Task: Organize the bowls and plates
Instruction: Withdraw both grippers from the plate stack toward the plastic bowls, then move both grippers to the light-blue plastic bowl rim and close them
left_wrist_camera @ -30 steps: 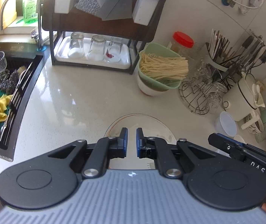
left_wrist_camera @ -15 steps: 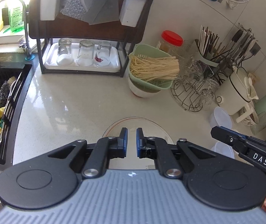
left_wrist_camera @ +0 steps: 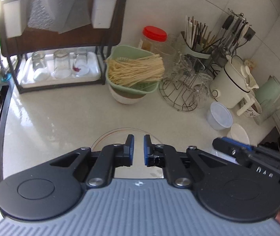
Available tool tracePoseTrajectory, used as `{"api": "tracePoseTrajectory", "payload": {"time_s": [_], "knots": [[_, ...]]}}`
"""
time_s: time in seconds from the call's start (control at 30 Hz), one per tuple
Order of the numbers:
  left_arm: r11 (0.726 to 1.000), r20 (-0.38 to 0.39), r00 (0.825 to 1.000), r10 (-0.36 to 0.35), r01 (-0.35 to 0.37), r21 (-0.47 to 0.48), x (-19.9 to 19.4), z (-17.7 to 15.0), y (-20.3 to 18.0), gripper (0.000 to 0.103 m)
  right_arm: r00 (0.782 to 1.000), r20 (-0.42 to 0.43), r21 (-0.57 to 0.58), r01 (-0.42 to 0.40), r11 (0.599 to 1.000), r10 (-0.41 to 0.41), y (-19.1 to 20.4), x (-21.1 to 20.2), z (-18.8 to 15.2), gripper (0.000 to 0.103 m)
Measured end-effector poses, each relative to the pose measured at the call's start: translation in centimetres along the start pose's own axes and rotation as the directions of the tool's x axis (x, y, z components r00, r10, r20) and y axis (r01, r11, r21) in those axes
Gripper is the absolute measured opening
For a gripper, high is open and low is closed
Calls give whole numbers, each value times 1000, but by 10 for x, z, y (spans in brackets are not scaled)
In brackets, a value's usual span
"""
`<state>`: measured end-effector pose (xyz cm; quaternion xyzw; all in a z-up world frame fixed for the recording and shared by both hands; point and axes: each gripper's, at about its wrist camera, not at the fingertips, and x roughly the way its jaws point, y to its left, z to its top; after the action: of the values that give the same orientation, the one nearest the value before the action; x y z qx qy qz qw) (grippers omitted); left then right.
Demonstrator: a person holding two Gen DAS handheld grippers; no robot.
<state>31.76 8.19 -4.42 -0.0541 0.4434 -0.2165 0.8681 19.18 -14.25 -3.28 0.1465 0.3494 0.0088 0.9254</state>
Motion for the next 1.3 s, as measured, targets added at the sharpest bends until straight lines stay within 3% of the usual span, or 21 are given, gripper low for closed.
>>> {"api": "tracePoseTrajectory", "payload": {"time_s": [0.27,0.43,0.9,1.2,1.3], "knots": [[998,-4,998,-68,68,15,31,9,-47,25,998,10,-4,57,998,-57,-44,-8,16,19],[988,-46,989,-144,146,48,54,14,-85,40,994,7,18,113,993,-113,-81,-10,22,19],[979,-175,973,-152,173,112,117,18,-160,46,981,-22,109,192,975,-190,-161,-17,17,20],[956,-292,945,-146,211,205,161,11,-208,47,967,-51,156,255,954,-250,-204,-21,1,20],[949,-327,935,-137,218,227,176,8,-219,55,958,-88,156,285,946,-274,-216,-17,-9,20]]}}
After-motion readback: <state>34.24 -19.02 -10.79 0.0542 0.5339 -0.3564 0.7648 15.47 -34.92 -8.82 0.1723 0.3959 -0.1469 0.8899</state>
